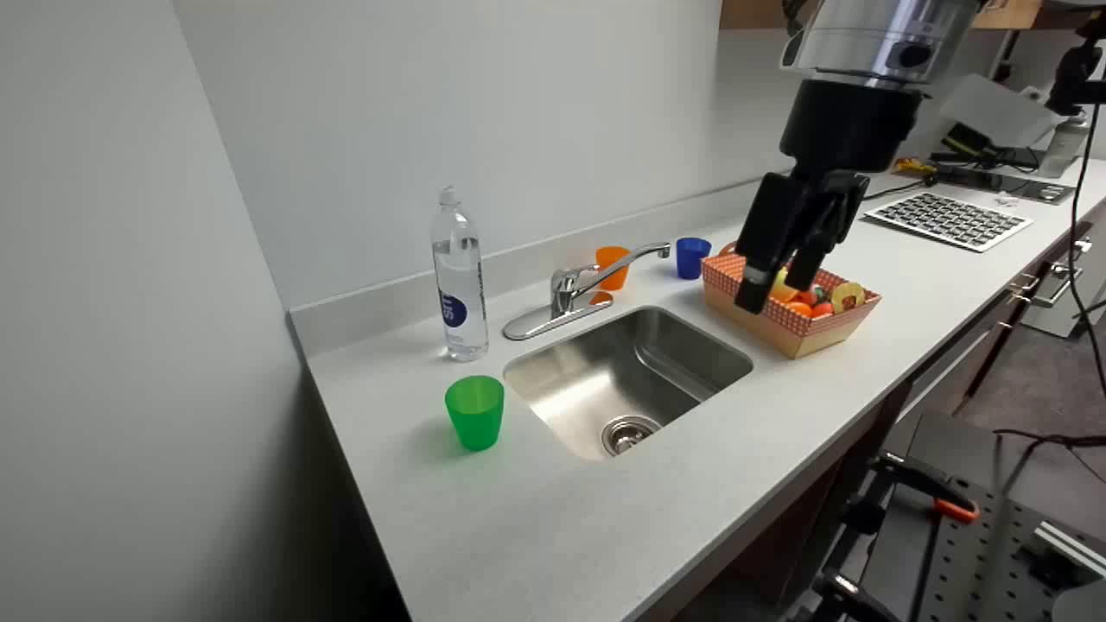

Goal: Push the faucet to the left

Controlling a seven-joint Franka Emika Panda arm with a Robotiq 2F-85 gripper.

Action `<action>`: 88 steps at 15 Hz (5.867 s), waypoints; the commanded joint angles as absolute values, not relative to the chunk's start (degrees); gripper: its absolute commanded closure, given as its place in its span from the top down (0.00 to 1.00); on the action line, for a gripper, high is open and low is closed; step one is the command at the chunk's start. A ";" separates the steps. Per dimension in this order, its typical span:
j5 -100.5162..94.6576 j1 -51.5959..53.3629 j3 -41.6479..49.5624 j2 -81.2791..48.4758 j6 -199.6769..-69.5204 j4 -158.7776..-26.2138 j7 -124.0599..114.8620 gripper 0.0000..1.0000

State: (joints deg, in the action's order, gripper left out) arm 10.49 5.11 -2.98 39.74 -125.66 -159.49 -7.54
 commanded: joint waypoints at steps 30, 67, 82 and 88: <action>9.20 2.52 -2.80 35.55 -126.27 -157.51 -7.43 1.00; 3.62 -5.42 2.65 10.71 -130.86 -132.09 -10.75 1.00; 5.71 -8.59 8.63 -12.29 -130.47 -106.16 0.30 1.00; 5.49 -10.73 8.37 -25.67 -128.90 -89.35 -1.16 1.00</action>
State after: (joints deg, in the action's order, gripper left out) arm 4.84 -9.55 8.81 -18.28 -131.10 -99.44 -1.41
